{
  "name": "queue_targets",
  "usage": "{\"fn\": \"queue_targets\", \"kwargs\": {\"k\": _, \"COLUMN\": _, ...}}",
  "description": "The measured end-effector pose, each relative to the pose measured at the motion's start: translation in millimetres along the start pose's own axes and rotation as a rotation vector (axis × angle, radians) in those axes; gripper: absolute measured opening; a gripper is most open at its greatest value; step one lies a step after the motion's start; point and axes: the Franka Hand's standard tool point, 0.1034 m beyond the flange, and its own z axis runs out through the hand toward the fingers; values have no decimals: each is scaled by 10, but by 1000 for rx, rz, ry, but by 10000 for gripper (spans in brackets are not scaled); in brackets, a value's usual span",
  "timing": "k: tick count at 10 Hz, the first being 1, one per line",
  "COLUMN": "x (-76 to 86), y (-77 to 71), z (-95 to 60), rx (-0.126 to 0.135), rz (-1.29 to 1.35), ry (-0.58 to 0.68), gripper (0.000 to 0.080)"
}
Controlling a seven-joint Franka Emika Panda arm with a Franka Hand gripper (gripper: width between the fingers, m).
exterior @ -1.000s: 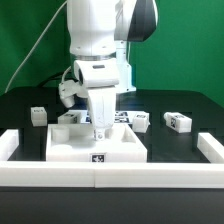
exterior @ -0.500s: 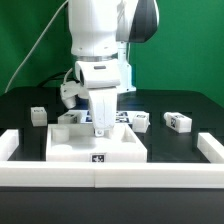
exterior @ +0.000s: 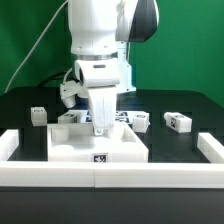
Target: Assemble one leg
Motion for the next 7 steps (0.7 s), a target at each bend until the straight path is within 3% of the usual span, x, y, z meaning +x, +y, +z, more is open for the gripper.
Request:
{"fn": "queue_targets", "kwargs": {"k": 3, "x": 187, "y": 52, "z": 4, "rx": -8, "rz": 103, "ry": 6, "gripper": 62}}
{"fn": "queue_targets", "kwargs": {"k": 7, "x": 833, "y": 220, "z": 23, "rx": -18, "rz": 201, "ry": 33, "gripper": 62}}
